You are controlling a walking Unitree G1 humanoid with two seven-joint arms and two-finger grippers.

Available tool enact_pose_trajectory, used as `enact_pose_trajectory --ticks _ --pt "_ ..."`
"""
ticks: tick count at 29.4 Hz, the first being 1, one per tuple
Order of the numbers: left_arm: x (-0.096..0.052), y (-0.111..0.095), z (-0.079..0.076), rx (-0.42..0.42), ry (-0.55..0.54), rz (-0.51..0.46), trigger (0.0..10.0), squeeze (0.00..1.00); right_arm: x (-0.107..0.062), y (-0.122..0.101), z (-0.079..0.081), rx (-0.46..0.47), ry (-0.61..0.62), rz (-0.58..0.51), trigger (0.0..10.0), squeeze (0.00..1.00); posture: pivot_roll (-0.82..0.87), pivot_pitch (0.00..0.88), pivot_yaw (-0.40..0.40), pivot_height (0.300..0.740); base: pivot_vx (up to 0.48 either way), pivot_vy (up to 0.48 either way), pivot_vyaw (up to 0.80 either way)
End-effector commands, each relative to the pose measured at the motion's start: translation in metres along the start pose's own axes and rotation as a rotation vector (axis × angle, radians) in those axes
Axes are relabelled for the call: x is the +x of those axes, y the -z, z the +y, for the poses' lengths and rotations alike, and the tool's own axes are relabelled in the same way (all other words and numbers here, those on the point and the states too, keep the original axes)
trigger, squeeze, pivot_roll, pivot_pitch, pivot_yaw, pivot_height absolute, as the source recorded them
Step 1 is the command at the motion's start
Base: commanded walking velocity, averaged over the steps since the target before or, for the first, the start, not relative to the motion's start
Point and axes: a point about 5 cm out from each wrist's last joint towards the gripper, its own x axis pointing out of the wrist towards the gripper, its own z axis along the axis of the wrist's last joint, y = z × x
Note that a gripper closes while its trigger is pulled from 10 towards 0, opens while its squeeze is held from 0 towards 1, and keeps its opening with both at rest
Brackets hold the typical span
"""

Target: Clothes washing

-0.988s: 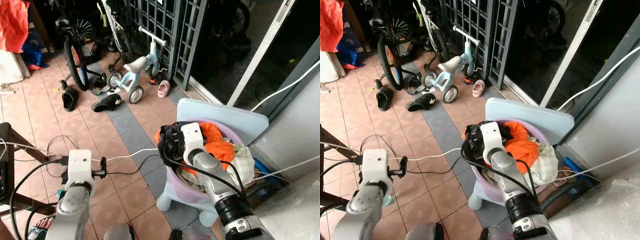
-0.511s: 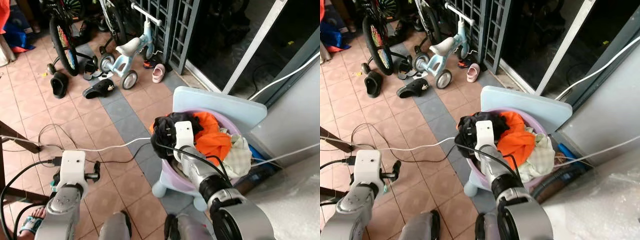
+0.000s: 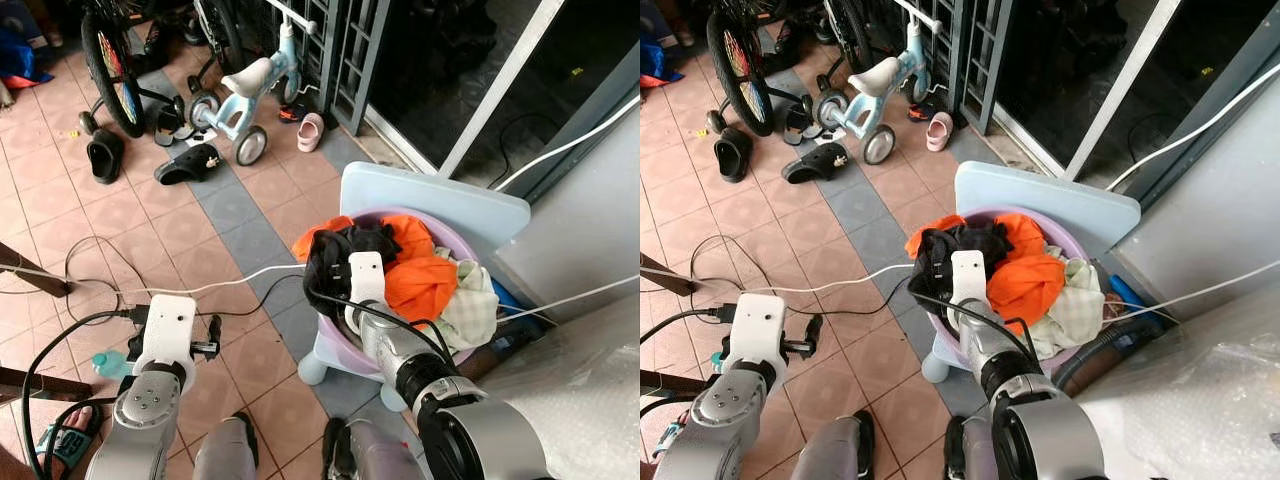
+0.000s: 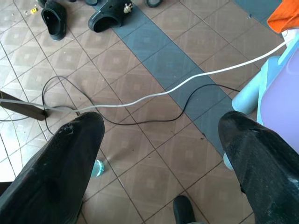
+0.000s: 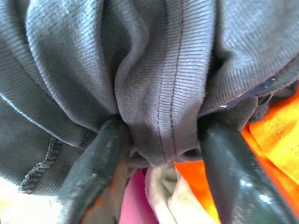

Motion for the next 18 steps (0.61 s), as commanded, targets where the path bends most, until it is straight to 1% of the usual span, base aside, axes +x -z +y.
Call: enact_pose_trajectory --ticks 1,3,14,17,18 --pt "-0.0013 0.0008 -0.0024 -0.001 0.008 -0.004 10.0 0.00 0.0001 0.0032 0.0060 0.009 -0.016 0.019 0.0 0.00 0.15 0.226 -0.088 0.740 0.000 0.000 0.00" --pt "-0.0006 0.0005 -0.0028 -0.016 0.003 -0.002 10.0 0.00 0.0004 0.0019 0.0055 0.010 -0.015 0.015 0.0 0.00 0.15 0.226 -0.088 0.740 0.000 0.000 0.00" --pt "-0.0010 0.0011 -0.0038 -0.028 -0.004 0.001 10.0 0.00 0.0005 0.0030 0.0044 0.015 -0.018 0.019 0.0 0.00 0.15 0.229 -0.097 0.740 0.000 0.000 0.00" --pt "0.0002 0.0009 -0.0046 -0.032 -0.005 0.004 10.0 0.00 0.0005 0.0026 0.0017 0.019 -0.019 0.014 0.0 0.00 0.14 0.226 -0.099 0.740 0.000 0.000 0.00" --pt "0.0011 0.0007 -0.0050 -0.033 -0.005 0.005 10.0 0.00 0.0005 0.0007 -0.0010 0.022 -0.016 -0.004 0.0 0.00 0.14 0.225 -0.099 0.740 0.000 0.000 0.00"
